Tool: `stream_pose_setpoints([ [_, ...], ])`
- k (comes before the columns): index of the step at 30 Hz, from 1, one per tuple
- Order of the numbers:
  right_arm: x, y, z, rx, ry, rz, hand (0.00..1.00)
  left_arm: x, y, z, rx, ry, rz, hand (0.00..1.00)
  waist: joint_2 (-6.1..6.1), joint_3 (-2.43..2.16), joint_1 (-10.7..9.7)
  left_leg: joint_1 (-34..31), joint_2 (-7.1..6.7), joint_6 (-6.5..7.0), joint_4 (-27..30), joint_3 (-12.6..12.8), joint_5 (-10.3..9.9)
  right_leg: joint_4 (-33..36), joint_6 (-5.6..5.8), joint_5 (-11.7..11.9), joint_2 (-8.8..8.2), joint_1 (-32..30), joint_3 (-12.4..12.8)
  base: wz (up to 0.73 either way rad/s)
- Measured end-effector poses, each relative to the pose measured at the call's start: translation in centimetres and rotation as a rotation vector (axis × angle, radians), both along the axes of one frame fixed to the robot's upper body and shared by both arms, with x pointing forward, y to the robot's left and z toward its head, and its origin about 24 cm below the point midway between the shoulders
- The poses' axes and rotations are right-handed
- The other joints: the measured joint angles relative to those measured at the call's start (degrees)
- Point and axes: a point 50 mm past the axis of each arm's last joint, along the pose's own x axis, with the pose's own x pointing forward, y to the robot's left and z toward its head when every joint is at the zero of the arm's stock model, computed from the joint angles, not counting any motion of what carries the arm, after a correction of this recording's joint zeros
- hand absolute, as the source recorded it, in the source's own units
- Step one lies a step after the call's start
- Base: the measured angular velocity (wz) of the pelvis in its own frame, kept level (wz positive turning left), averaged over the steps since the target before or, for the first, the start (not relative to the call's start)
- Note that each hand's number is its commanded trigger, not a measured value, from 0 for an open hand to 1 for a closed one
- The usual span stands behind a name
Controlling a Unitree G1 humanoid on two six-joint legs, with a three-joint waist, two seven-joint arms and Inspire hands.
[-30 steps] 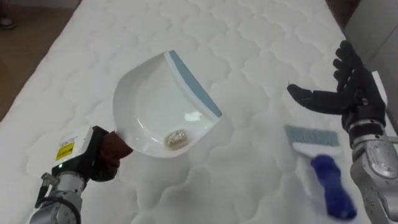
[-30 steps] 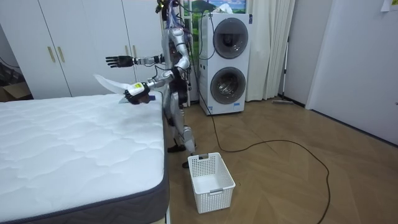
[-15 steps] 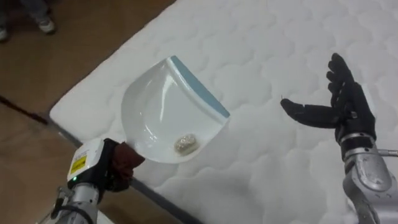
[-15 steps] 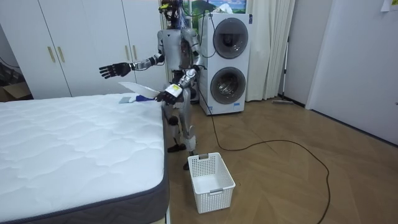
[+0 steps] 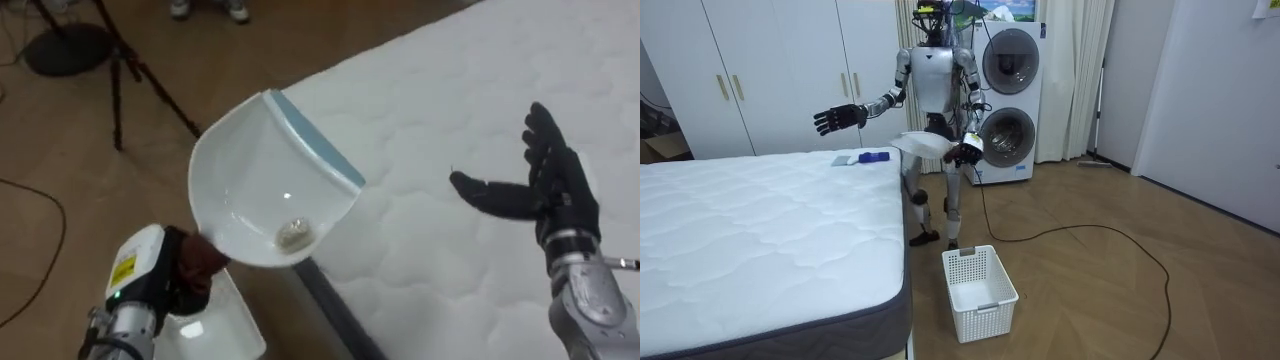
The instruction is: Clean bed
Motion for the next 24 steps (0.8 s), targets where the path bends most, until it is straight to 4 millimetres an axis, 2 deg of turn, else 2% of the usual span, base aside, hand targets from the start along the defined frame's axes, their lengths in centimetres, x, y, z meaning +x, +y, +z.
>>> stream_pose_setpoints([
  [2,0.0,0.0,0.0,0.000,0.001,0.002,0.00,-0.1,0.6,0.1,0.003,-0.004,0.024,1.00,-0.25,-0.08,1.30,-0.33,-0.91,0.25,0.03,-1.41,-0.05,0.30,0.37,0.28,-0.27,0.68,-0.18,0.42],
  [5,0.0,0.1,-0.4,-0.001,0.012,0.002,0.00,-0.2,1.3,0.3,0.010,-0.017,0.051,1.00,-0.41,-0.15,2.08,-0.86,-2.70,1.04,0.23,-4.54,-0.20,1.29,1.00,0.22,-0.71,1.38,1.04,0.58],
  [7,-0.3,0.1,-1.1,0.002,0.041,-0.010,0.00,-0.3,1.3,0.2,0.010,-0.016,0.054,1.00,-0.43,-0.14,1.69,-0.41,-3.86,1.34,0.27,-7.35,-0.30,3.65,0.69,0.02,-1.11,1.31,5.32,0.74],
  [8,-0.5,0.2,-1.4,-0.009,0.050,-0.012,0.00,-0.3,1.2,0.3,0.006,-0.019,0.052,1.00,-0.38,-0.01,0.73,-0.32,-4.84,1.75,0.27,-9.82,-0.40,4.39,-0.61,-0.64,-0.77,0.82,9.15,1.12],
  [9,-0.5,0.5,-1.5,-0.015,0.052,-0.010,0.00,-0.2,1.0,0.3,0.005,-0.022,0.049,1.00,0.08,0.26,-0.83,-0.59,-5.63,2.30,0.25,-13.86,-0.41,3.53,-1.98,-2.55,2.33,0.34,15.00,1.29],
  [10,-0.5,0.6,-1.6,-0.008,0.053,-0.011,0.00,-0.1,1.0,0.3,0.005,-0.023,0.047,1.00,0.26,0.32,-1.88,-0.71,-6.07,2.49,-0.11,-16.06,0.04,2.90,-2.43,-3.27,4.11,-0.33,17.89,1.56],
  [11,-0.7,0.7,-1.8,-0.003,0.060,-0.013,0.00,0.0,0.9,0.4,0.007,-0.025,0.036,1.00,0.27,0.41,-3.64,-0.83,-6.96,2.46,-0.46,-20.08,0.83,2.04,-2.74,-3.69,7.60,-2.52,22.37,1.59],
  [12,-1.0,0.6,-2.0,-0.004,0.069,-0.021,0.00,0.1,0.7,0.4,0.008,-0.024,0.023,1.00,-0.04,0.44,-4.34,-0.83,-7.93,2.06,-0.27,-23.15,1.41,1.63,-2.91,-3.61,9.91,-5.25,26.65,1.49],
  [13,-1.1,0.6,-2.1,-0.004,0.073,-0.028,0.00,0.1,0.6,0.3,0.008,-0.022,0.018,1.00,-0.16,0.41,-4.71,-0.81,-8.43,2.01,-0.08,-24.52,1.45,1.19,-3.19,-3.41,10.65,-6.46,28.34,1.38],
  [14,-1.3,0.5,-2.3,-0.005,0.079,-0.037,0.00,0.1,0.5,0.3,0.005,-0.019,0.005,1.00,-0.46,0.52,-5.02,-0.71,-9.38,2.00,0.20,-26.36,1.51,0.50,-3.71,-2.18,11.34,-9.10,31.20,1.28],
  [15,-1.4,0.5,-2.3,-0.007,0.080,-0.038,0.00,0.1,0.5,0.3,-0.003,-0.019,0.000,1.00,-1.22,0.42,-5.30,-1.06,-10.67,2.02,1.20,-28.58,1.46,0.04,-3.90,0.88,11.39,-10.79,32.13,1.30],
  [16,-1.5,0.5,-2.4,-0.009,0.083,-0.039,0.00,0.1,0.5,0.3,-0.006,-0.016,-0.004,1.00,-1.51,0.31,-5.42,-1.24,-11.30,2.03,1.88,-28.98,1.14,0.23,-4.16,2.72,10.97,-10.83,32.08,1.21],
  [17,-1.7,0.2,-2.5,-0.018,0.090,-0.041,0.00,0.1,0.4,0.2,-0.010,-0.010,-0.010,1.00,-0.97,0.11,-5.59,-1.82,-10.84,1.90,2.63,-27.83,0.57,0.10,-4.66,1.85,10.86,-10.14,30.62,0.94],
  [18,-1.5,0.1,-2.2,-0.022,0.081,-0.041,0.00,0.2,0.4,0.4,-0.009,-0.016,-0.013,1.00,-0.19,0.57,-4.95,-2.33,-10.05,1.89,3.06,-25.99,-0.01,0.09,-4.94,1.42,10.90,-9.90,29.33,0.75],
  [19,-1.4,0.1,-2.1,-0.021,0.078,-0.039,0.00,0.2,0.5,0.4,-0.008,-0.017,-0.011,1.00,0.12,0.67,-4.55,-2.47,-10.00,1.84,3.03,-26.06,-0.07,0.09,-5.14,1.32,10.85,-9.88,28.87,0.48],
  [20,-1.3,0.1,-2.1,-0.019,0.074,-0.038,0.00,0.2,0.6,0.3,-0.008,-0.011,-0.006,1.00,0.74,0.56,-3.79,-2.83,-9.91,1.78,2.90,-26.23,-0.12,0.15,-5.54,1.18,10.85,-10.01,28.24,0.33],
  [23,-1.4,0.1,-2.1,-0.028,0.076,-0.036,0.00,0.1,0.8,0.3,-0.004,-0.011,0.001,1.00,1.16,0.57,-1.80,-2.75,-9.87,1.79,1.93,-25.97,-0.11,0.90,-5.92,0.46,10.96,-10.11,29.05,0.27],
  [24,-1.3,0.2,-2.1,-0.047,0.077,-0.029,0.00,0.1,0.9,0.3,0.000,-0.011,0.001,1.00,1.17,0.57,-1.80,-2.75,-10.01,1.82,1.82,-25.82,-0.14,1.40,-5.95,-0.30,10.94,-10.00,29.26,0.39],
])
